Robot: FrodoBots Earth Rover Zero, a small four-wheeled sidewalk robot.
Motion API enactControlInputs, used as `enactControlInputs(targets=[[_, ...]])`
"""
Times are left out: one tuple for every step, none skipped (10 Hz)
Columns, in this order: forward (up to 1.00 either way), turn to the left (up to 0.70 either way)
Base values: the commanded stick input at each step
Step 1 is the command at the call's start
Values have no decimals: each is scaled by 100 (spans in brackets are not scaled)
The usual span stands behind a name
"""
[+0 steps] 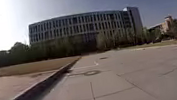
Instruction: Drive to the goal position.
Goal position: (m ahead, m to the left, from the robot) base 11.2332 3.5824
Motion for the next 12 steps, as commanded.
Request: enactControlInputs(targets=[[5, 1], [5, 1], [5, 1], [5, 1], [5, 1], [6, 1], [6, 2], [6, 2], [5, 3], [5, 2], [5, 1], [5, 1]])
